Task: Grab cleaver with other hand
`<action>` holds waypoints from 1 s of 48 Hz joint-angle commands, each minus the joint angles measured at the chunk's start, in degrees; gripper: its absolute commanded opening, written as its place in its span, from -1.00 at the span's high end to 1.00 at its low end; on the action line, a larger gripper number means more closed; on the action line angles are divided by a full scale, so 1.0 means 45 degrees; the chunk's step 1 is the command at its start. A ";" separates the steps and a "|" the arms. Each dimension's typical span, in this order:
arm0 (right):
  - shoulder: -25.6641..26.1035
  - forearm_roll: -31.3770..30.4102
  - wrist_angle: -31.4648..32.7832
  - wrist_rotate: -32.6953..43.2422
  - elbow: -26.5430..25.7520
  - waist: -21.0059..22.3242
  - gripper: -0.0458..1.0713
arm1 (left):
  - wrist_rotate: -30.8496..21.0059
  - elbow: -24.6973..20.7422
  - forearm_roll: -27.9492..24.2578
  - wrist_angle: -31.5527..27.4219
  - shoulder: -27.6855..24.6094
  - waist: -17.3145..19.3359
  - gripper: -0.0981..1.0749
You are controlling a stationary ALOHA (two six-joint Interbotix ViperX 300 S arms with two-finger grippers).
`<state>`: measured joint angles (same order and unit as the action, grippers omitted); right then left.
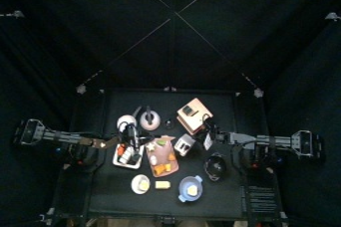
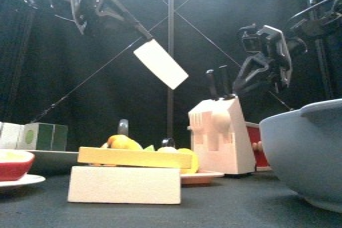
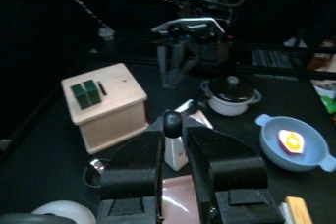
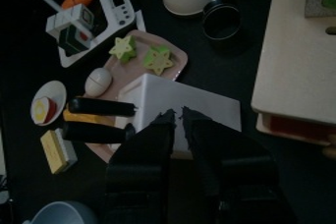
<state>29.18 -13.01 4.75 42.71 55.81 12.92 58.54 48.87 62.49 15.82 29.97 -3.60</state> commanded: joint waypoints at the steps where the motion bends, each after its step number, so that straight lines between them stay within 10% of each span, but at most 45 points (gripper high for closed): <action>1: 0.0234 0.0156 0.0566 0.0000 -0.0508 -0.0059 -0.14 | 0.0000 -0.0508 0.0684 -0.0215 0.0020 0.0215 -0.05; 14: 0.0215 0.0156 0.0859 0.0020 -0.0703 -0.0117 -0.14 | 0.0000 -0.1094 0.1777 -0.3320 -0.0137 0.1406 -0.05; 29: 0.0234 0.0156 0.0937 0.0020 -0.0664 -0.0137 -0.14 | 0.0020 -0.1250 0.1602 -0.3750 -0.0156 0.2090 -0.05; 48: 0.0234 0.0137 0.0937 0.0000 -0.0664 -0.0137 -0.14 | 0.0059 -0.1602 -0.2344 -0.3652 0.0059 0.1367 -0.05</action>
<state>29.36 -12.39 9.23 42.71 53.96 12.39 58.62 43.24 55.02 -0.44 29.88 3.87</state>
